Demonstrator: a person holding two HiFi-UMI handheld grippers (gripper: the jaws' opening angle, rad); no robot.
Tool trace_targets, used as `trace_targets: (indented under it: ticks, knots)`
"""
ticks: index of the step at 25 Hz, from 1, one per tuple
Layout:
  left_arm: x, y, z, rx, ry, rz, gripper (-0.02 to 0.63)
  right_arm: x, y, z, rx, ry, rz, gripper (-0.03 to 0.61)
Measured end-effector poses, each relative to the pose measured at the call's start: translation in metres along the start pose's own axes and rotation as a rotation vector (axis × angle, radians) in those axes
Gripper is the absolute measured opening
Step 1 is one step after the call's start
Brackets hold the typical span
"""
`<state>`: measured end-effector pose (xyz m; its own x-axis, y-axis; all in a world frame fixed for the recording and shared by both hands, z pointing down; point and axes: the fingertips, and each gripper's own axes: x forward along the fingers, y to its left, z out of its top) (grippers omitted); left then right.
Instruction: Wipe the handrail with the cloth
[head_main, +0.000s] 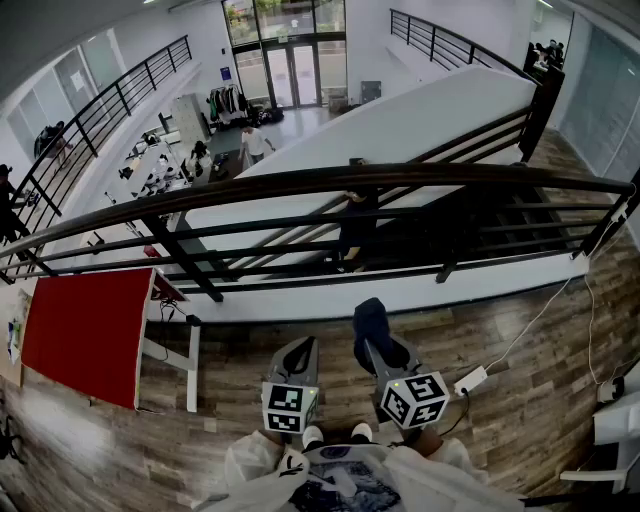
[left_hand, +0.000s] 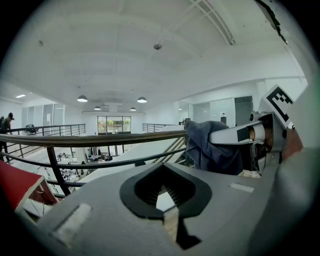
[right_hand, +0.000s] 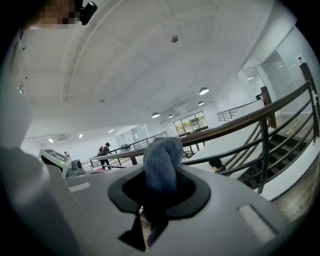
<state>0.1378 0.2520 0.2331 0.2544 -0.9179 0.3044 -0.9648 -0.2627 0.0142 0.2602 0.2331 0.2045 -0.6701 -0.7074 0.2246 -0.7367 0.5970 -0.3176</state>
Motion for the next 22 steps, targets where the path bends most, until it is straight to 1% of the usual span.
trace_targets:
  ticks: [5,9,11,18,22]
  knots:
    - [0.005,-0.010,0.003,0.002,-0.001,-0.007,0.004,-0.005,-0.008,0.003,0.000,-0.005,-0.003,0.078]
    - [0.010,-0.018,0.000,0.003,0.007,-0.015,0.005,-0.010,-0.016,0.005,0.036,-0.025,0.004,0.080]
    - [0.014,-0.022,-0.001,0.003,0.011,-0.017,0.004,-0.012,-0.021,0.004,0.038,-0.022,0.004,0.080]
    - [0.032,-0.046,0.002,0.017,0.020,-0.039,0.004,-0.022,-0.046,0.010,0.040,-0.030,-0.002,0.080]
    - [0.042,-0.058,0.007,0.038,0.018,-0.044,0.003,-0.027,-0.061,0.016,0.040,-0.048,-0.006,0.080]
